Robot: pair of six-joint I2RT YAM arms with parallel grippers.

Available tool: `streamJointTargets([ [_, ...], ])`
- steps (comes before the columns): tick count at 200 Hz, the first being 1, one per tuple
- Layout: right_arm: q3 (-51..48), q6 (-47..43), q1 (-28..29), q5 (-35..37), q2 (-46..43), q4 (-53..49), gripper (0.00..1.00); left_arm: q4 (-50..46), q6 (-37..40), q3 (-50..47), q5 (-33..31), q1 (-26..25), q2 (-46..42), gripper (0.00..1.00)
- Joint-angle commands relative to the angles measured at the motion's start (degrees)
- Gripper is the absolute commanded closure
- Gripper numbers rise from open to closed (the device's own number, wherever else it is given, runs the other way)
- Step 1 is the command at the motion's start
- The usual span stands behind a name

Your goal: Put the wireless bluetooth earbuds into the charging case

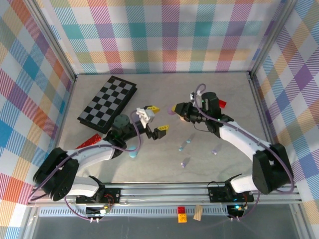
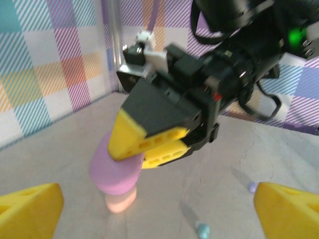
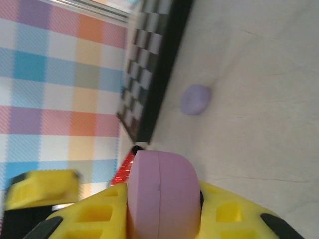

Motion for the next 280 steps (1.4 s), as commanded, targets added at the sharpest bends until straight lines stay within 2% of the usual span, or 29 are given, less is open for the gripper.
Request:
streamJointTargets([
  [1,0.2,-3.0,0.1,1.9,5.3,2.4,0.82,-9.0,-0.4,-1.3,-5.5,0.5,-5.5,0.00],
  [34,3.9,-2.2,1.9,2.0,14.9,6.0,0.83,-26.1,-4.9,-0.3,-17.4,0.5,-10.6,0.00],
  [72,10.4,-1.9,4.2,4.3,24.6,6.0,0.84,-40.1,-13.6,-0.6,-28.2,0.3,-15.6,0.00],
  [100,14.8,0.6,4.5,4.6,31.2,7.4,0.84,-51.9,-26.6,0.8,-37.5,-0.6,-17.3,0.00],
  [133,19.6,0.9,4.6,5.6,35.6,6.1,0.79,-72.0,-40.2,6.1,-46.2,-1.1,-15.7,0.00],
  [149,20.6,0.7,4.7,5.8,36.1,5.1,0.72,-75.7,-41.5,6.7,-47.2,-1.7,-15.4,0.00],
  [176,20.5,-1.5,4.6,7.4,34.0,2.4,0.45,-80.5,-43.3,7.7,-46.4,-2.1,-15.1,0.00],
  [201,18.0,-3.2,4.5,8.8,29.3,0.1,0.29,-84.1,-44.9,8.7,-46.3,-3.5,-13.9,0.00],
  [239,11.4,-6.5,4.5,12.8,19.0,-4.0,0.24,-87.0,-47.0,11.1,-44.8,-5.4,-9.5,0.00],
  [280,7.0,-9.5,4.5,18.2,9.8,-8.6,0.24,-84.5,-48.9,12.8,-42.8,-8.1,-2.1,0.10],
])
